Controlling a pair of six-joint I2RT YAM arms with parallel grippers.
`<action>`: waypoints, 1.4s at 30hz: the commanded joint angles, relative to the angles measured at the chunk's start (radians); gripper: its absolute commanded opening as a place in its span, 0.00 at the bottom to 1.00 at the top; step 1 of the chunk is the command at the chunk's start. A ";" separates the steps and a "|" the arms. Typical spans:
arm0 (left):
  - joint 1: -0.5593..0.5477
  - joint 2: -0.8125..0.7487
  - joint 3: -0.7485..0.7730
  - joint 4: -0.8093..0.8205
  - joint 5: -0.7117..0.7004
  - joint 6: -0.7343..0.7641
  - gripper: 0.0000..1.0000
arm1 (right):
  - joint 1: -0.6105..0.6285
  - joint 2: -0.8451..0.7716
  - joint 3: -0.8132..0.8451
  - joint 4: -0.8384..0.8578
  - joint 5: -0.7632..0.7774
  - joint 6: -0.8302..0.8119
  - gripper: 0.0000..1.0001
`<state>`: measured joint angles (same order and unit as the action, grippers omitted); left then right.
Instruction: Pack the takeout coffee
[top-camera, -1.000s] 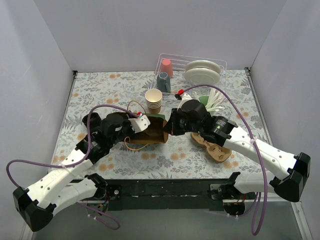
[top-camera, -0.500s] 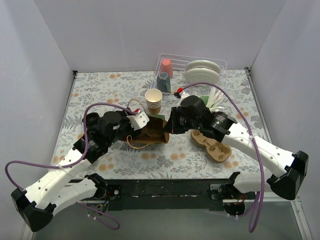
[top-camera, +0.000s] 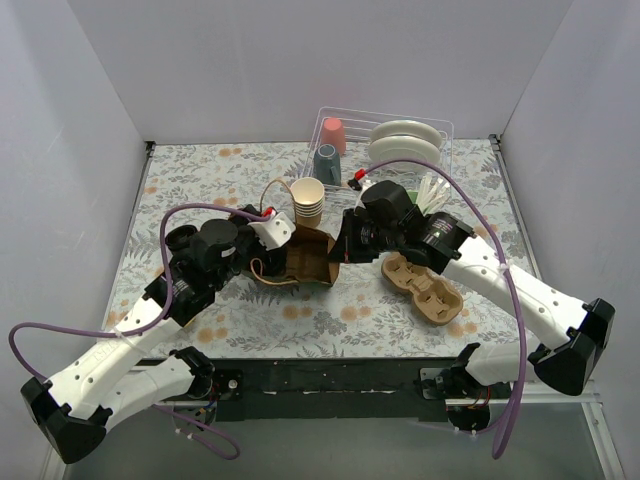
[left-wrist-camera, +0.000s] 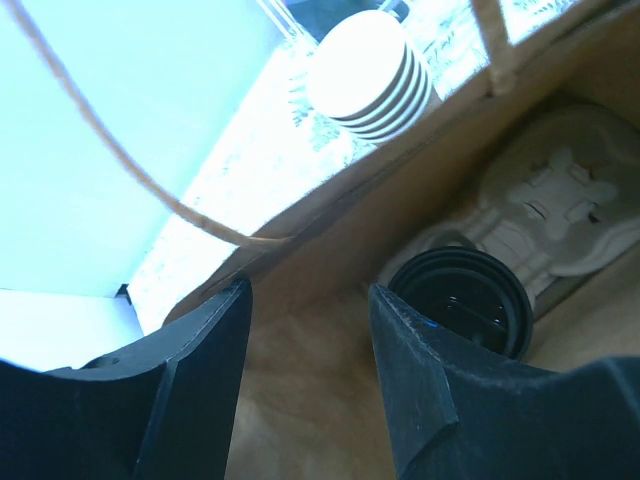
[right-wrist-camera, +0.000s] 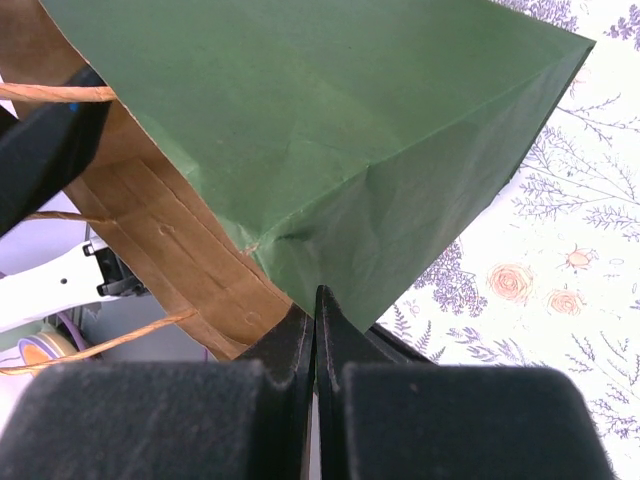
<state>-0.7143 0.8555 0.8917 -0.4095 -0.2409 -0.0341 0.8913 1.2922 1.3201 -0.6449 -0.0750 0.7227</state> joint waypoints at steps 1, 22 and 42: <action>0.007 0.002 0.032 0.064 -0.047 0.006 0.50 | -0.014 0.010 0.048 -0.027 -0.035 -0.003 0.01; 0.049 0.089 0.072 0.253 -0.156 -0.032 0.56 | -0.054 0.032 0.076 -0.052 -0.065 -0.014 0.01; 0.127 0.166 0.231 0.225 -0.089 -0.383 0.58 | -0.081 0.033 0.068 -0.041 -0.065 -0.003 0.01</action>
<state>-0.5964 1.0214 1.0599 -0.2047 -0.3725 -0.3069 0.8181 1.3251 1.3643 -0.6865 -0.1284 0.7231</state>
